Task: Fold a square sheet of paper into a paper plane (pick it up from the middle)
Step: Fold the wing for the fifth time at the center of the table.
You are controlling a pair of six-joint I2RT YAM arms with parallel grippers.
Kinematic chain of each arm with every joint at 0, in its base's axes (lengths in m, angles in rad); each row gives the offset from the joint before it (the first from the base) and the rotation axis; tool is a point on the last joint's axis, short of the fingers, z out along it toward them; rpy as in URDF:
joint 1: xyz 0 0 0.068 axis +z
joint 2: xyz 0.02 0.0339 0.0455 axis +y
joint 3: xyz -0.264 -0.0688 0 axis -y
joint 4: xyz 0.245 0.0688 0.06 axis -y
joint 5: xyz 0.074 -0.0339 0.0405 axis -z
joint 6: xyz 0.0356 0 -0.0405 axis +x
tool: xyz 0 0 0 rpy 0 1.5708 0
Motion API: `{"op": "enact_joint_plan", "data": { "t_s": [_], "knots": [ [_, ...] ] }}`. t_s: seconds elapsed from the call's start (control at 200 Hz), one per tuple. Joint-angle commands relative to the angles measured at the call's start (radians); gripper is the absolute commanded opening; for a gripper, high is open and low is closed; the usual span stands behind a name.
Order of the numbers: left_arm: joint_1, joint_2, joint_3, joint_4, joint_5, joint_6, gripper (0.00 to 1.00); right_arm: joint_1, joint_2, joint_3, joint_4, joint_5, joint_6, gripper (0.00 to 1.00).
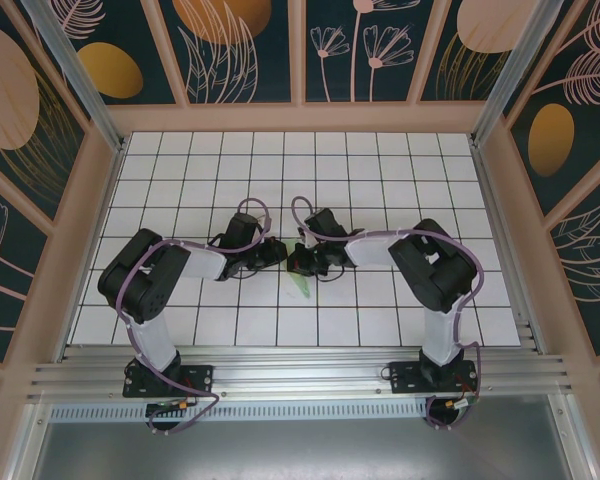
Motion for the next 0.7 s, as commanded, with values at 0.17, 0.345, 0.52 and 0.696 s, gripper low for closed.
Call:
{"op": "enact_joint_plan", "data": {
  "t_s": [0.17,0.345,0.52,0.696],
  "knots": [
    [-0.004,0.053,0.011,-0.08,-0.085,0.011,0.15,0.026,-0.094,-0.091,-0.097,0.017,-0.038,0.02],
    [-0.003,0.061,0.014,-0.085,-0.085,0.009,0.14,0.037,-0.124,-0.126,-0.12,0.019,-0.045,0.03],
    [-0.004,0.062,0.014,-0.083,-0.078,0.009,0.14,0.055,-0.173,-0.148,-0.108,0.014,-0.041,0.07],
    [-0.003,0.062,0.019,-0.088,-0.076,0.012,0.14,0.079,-0.199,-0.15,-0.106,0.024,-0.054,0.07]
  ]
}}
